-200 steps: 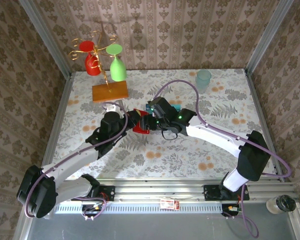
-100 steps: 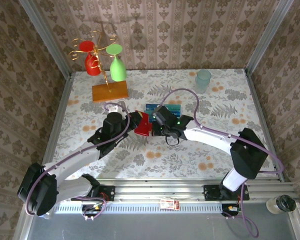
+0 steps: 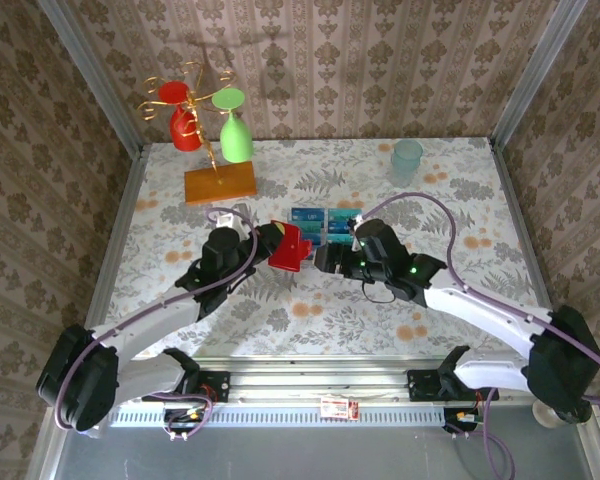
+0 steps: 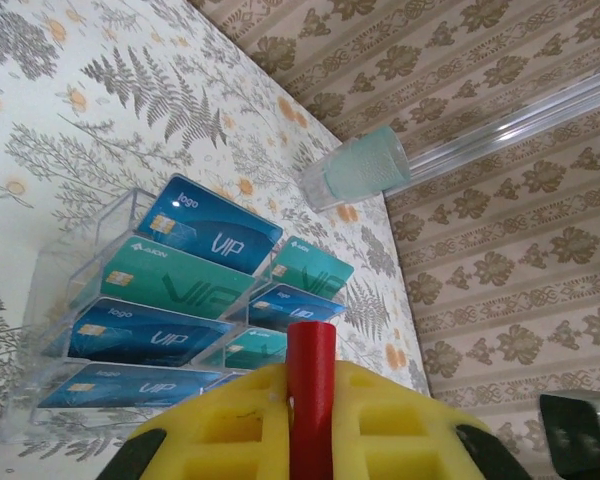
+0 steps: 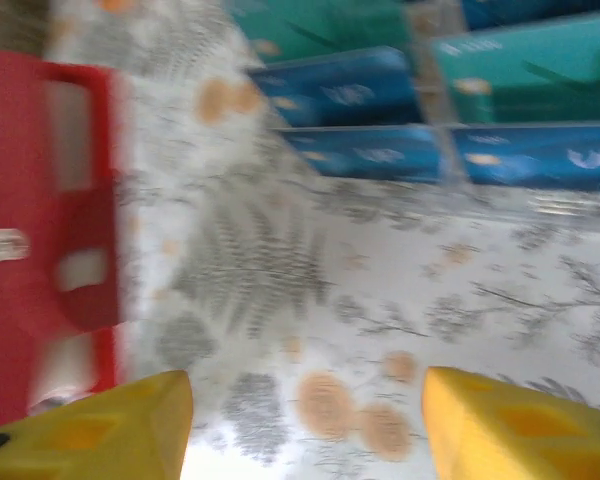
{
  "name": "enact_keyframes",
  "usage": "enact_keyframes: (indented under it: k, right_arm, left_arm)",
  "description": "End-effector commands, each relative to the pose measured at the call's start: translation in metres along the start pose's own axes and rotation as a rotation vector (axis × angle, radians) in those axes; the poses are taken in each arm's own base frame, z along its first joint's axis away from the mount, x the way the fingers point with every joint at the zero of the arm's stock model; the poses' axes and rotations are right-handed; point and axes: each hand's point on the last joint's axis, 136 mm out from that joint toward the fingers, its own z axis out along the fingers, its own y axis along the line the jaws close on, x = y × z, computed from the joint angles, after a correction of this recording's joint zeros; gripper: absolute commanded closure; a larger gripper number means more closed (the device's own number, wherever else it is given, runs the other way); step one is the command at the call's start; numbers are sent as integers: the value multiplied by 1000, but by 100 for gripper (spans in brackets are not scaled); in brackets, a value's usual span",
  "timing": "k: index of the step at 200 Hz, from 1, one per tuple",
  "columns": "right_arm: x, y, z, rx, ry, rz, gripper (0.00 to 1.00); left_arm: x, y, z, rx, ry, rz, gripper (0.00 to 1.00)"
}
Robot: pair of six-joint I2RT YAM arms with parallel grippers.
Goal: Put the credit cards into the card holder
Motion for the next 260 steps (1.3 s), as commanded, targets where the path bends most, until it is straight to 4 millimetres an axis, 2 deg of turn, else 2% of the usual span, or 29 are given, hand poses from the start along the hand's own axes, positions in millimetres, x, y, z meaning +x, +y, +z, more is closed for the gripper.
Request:
enact_keyframes:
  k: [1,30,58,87,100,185,213,215,221,260]
  right_arm:
    - [-12,34,-4,-157,-41,30,23]
    - [-27,46,8,-180,-57,41,23]
    - [-38,39,25,-161,-79,66,26]
    - [-48,37,34,-230,-96,111,45]
    - [-50,35,34,-249,-104,121,49]
    - [-45,32,34,-278,-87,152,65]
    - [-46,37,32,-316,-85,166,66]
    - [-43,32,38,-303,-73,173,66]
    - [-42,32,40,-310,-66,178,66]
    - [-42,47,38,-430,-39,199,67]
  left_arm:
    - [-13,-32,0,133,-36,-45,100]
    - [-19,-39,-1,160,-60,-80,100]
    - [-24,-45,-5,185,-80,-102,100]
    - [-26,-45,-10,201,-99,-137,100]
    - [-27,-45,-11,215,-108,-157,100]
    - [-30,-50,-7,276,-128,-208,100]
    - [-31,-53,-6,286,-128,-211,100]
    - [-31,-53,-6,286,-128,-210,100]
    - [-31,-53,-6,287,-129,-210,100]
    - [-31,-55,-3,301,-125,-221,100]
